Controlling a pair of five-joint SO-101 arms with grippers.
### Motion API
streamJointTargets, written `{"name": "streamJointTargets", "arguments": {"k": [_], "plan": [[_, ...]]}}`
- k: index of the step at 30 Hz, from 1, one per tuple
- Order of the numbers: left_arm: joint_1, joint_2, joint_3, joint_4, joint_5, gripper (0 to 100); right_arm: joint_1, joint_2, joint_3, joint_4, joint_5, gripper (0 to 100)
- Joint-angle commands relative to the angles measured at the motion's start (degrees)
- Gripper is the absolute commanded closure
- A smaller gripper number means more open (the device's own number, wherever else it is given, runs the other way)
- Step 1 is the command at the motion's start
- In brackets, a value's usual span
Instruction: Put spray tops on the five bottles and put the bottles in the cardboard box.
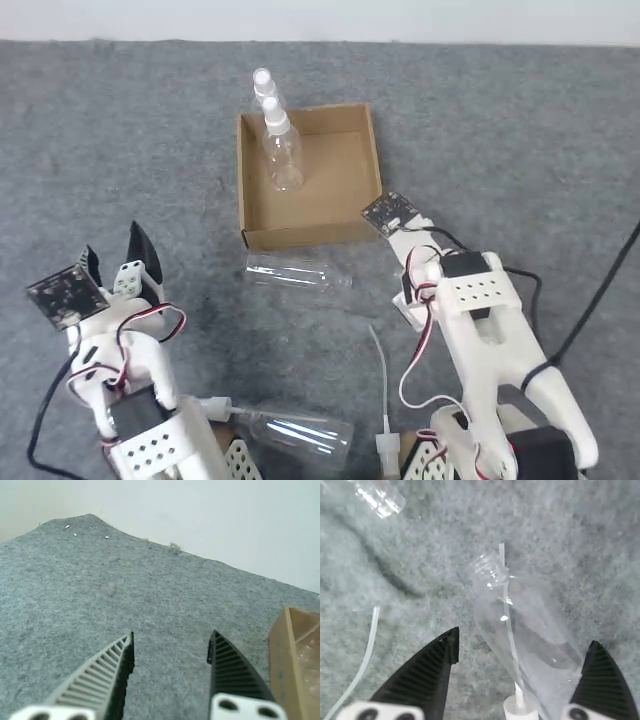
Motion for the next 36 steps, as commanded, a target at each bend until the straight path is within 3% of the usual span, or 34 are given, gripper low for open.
{"name": "streamJointTargets", "arguments": {"k": [1, 5, 15, 25, 31, 36], "plan": [[-0.1, -1.2, -0.6, -1.9, -0.6, 77, -0.6, -2.4, -3.6, 0.8, -0.9, 66.9], [-0.1, -1.2, -0.6, -1.9, -0.6, 77, -0.7, -2.5, -3.9, 0.8, -0.5, 66.9], [-0.1, -1.2, -0.6, -1.9, -0.6, 77, -0.6, -2.4, -4.9, 0.8, 10.8, 67.0], [0.1, -1.2, -0.5, -1.9, -0.6, 77, -3.0, -2.3, -5.3, 0.9, 11.7, 67.0], [0.1, -1.2, -0.5, -1.9, -0.6, 77, -2.9, -0.7, -5.3, 0.9, 16.5, 67.1], [0.1, -1.2, -0.5, -1.8, -0.6, 77, -0.9, 5.8, -9.5, 1.8, 17.4, 74.5]]}}
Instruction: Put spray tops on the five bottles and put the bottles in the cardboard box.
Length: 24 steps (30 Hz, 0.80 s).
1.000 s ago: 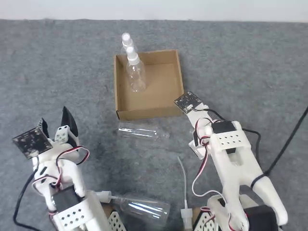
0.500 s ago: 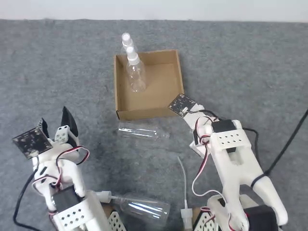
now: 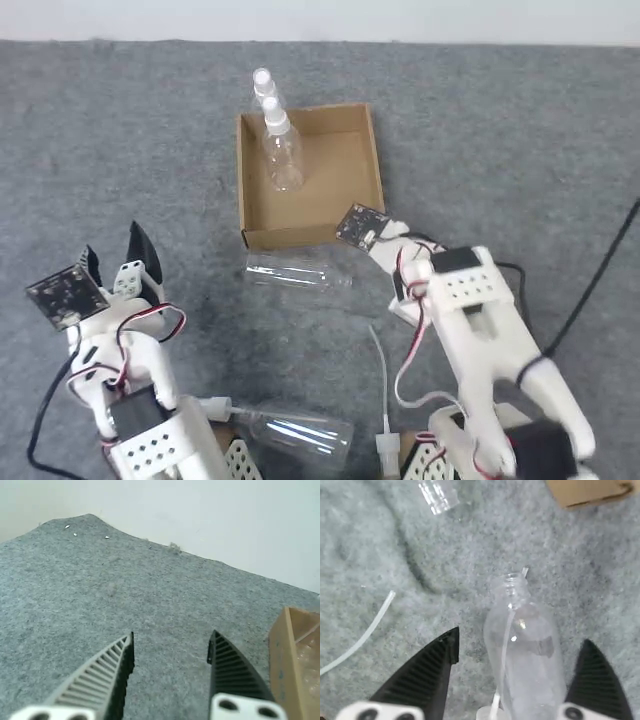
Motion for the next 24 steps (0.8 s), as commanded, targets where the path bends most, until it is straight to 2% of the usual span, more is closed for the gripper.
{"name": "streamJointTargets", "arguments": {"k": [1, 8, 16, 24], "plan": [[0.1, -1.2, -0.5, -1.8, -0.6, 77, 2.2, 4.2, -7.6, 2.6, 1.8, 74.5], [0.1, -1.2, -0.5, -1.8, -0.6, 77, 4.4, 9.2, -15.0, 9.1, 7.2, 74.5], [0.1, -1.2, -0.5, -1.8, -0.6, 77, 4.6, 13.9, -15.9, 9.5, 13.6, 74.6], [0.1, -1.2, -0.5, -1.8, -0.6, 77, 4.6, 14.7, -15.9, 9.5, 14.2, 75.0]]}}
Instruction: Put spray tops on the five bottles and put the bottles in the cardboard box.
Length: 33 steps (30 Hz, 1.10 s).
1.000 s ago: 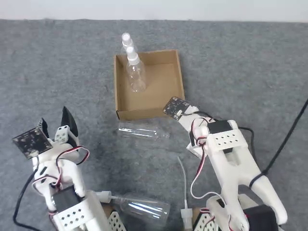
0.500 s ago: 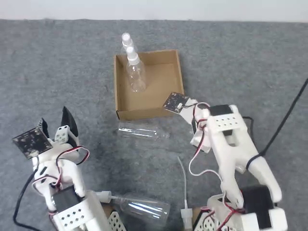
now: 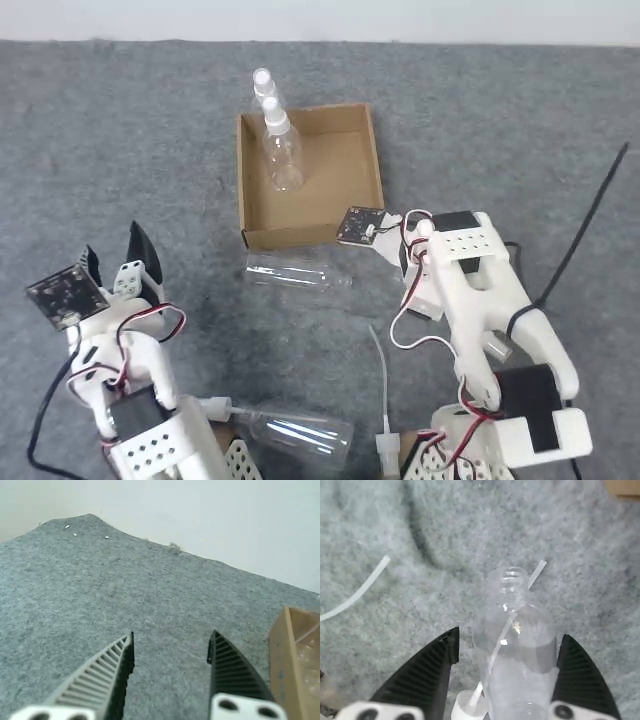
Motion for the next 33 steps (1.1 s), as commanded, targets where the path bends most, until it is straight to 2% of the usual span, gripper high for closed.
{"name": "streamJointTargets", "arguments": {"k": [1, 19, 25, 33], "plan": [[0.1, -1.2, -0.5, -1.8, -0.6, 77, 0.8, -0.5, -3.6, 0.6, 0.9, 75.0], [0.1, -1.2, -0.5, -1.8, -0.6, 77, 5.0, -0.3, -3.3, -1.5, 5.0, 75.1], [0.1, -1.2, -0.5, -1.8, -0.6, 77, 4.6, -0.3, -3.2, -2.9, 4.8, 82.6], [0.1, -1.2, -0.5, -1.8, -0.6, 77, 4.6, -0.2, -3.2, -4.1, 4.8, 83.3]]}}
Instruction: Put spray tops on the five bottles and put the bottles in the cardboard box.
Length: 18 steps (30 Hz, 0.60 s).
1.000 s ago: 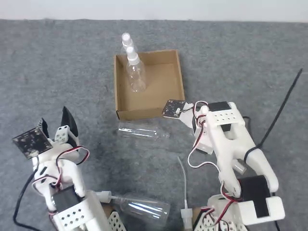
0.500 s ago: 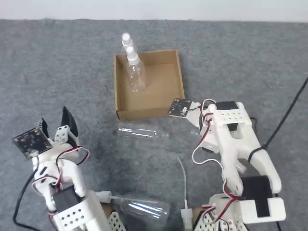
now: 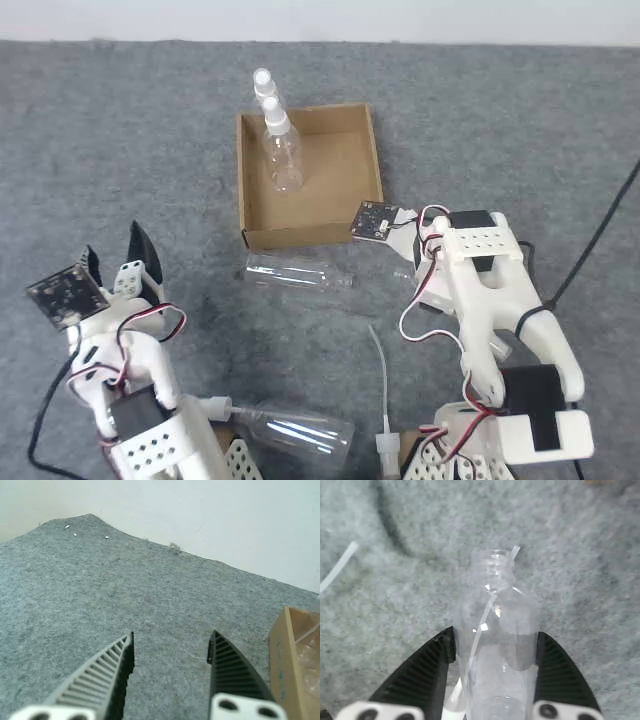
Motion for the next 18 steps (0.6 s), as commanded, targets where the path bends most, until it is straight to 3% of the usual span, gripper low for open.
{"name": "streamJointTargets", "arguments": {"k": [1, 10, 13, 18], "plan": [[0.1, -1.2, -0.5, -1.8, -0.6, 77, 0.4, -0.2, -3.2, -1.1, 0.5, 83.3], [0.0, -1.2, -0.5, -1.8, -0.6, 77, 0.5, -0.4, 2.4, -9.5, 0.5, 86.3], [0.1, -1.2, -0.5, -1.8, -0.6, 77, 0.7, -1.0, 2.2, -9.4, 0.6, 92.8], [0.1, -1.2, -0.5, -1.8, -0.6, 77, 0.4, -1.0, -0.5, -5.3, -0.3, 93.4]]}}
